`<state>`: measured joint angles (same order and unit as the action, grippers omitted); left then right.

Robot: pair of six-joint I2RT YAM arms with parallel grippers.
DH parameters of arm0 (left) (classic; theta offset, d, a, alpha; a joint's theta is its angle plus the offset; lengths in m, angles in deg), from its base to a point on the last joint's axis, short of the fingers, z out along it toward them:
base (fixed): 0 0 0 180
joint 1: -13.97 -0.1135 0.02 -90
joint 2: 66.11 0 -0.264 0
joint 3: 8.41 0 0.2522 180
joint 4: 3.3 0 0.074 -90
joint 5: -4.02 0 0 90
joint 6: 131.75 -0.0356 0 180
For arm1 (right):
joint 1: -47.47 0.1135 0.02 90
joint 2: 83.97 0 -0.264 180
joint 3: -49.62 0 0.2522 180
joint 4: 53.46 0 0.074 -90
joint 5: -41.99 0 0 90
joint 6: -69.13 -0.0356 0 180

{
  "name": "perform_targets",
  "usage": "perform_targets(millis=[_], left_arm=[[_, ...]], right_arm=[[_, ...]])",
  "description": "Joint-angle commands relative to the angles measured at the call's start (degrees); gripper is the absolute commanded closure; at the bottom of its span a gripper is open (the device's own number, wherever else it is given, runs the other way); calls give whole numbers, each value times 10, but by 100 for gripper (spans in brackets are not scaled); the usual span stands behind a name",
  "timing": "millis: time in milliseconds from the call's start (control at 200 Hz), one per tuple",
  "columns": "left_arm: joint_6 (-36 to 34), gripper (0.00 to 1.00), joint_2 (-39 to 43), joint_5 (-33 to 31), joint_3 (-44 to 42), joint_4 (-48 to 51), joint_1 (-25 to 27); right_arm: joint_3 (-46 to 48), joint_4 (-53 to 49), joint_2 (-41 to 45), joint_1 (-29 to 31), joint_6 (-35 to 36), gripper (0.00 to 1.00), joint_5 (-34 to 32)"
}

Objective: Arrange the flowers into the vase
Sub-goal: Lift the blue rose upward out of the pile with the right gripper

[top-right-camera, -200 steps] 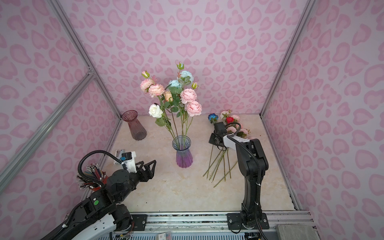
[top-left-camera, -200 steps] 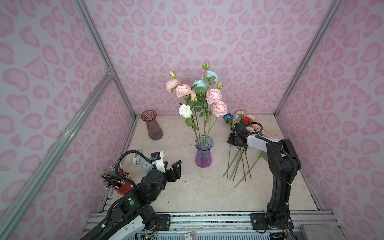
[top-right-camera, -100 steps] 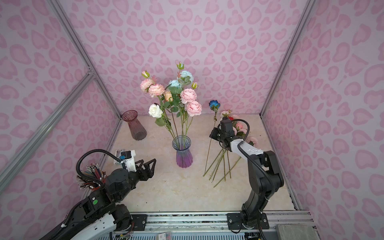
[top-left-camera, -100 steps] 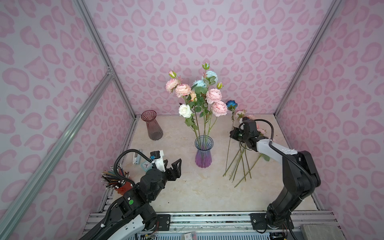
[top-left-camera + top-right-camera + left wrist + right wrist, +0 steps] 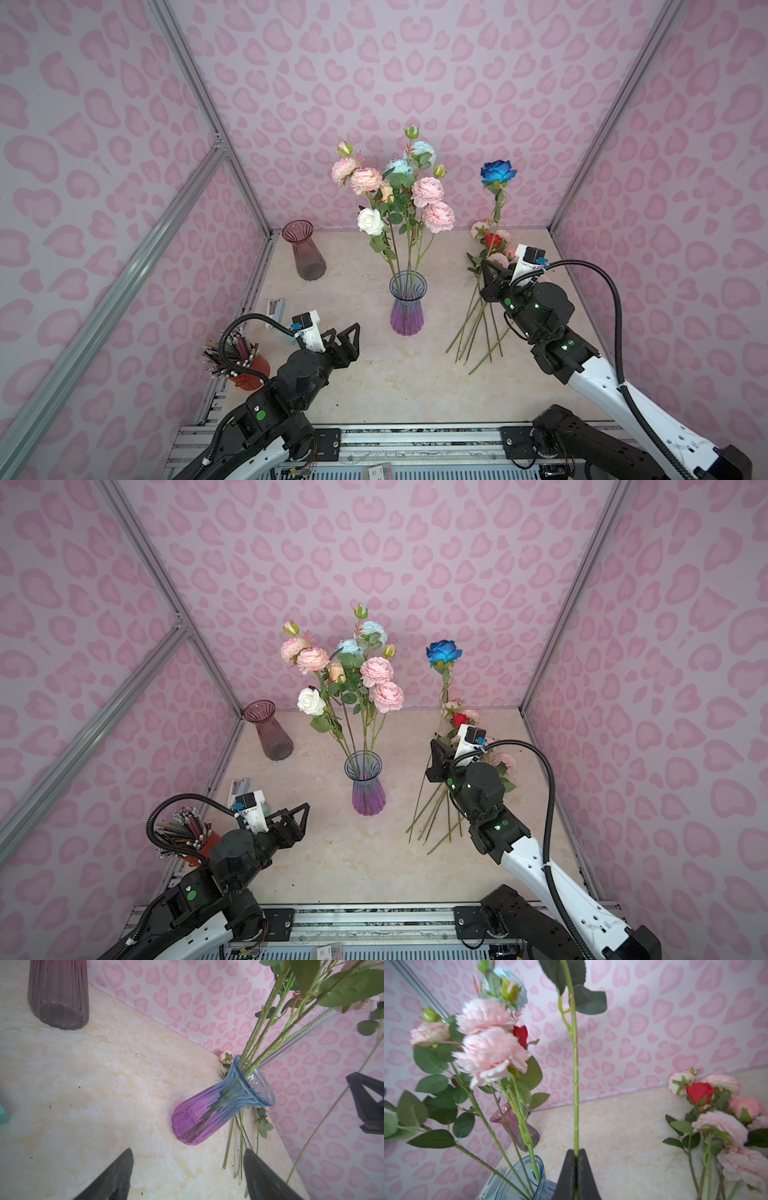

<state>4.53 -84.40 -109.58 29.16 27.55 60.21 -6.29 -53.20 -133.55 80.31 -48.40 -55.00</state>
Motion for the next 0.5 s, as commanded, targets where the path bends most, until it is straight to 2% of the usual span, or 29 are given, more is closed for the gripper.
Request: perform_targets(millis=[0,225,495], left_arm=[[30,15,21,-17,-9,-17,0],[38,15,50,3,-20,-21,0],[53,15,55,12,-19,-13,1]], right_arm=[[-7,92,13,47,76,100,-58],[-100,199,-61,136,193,100,-68],[-258,262,-226,144,251,100,-35]])
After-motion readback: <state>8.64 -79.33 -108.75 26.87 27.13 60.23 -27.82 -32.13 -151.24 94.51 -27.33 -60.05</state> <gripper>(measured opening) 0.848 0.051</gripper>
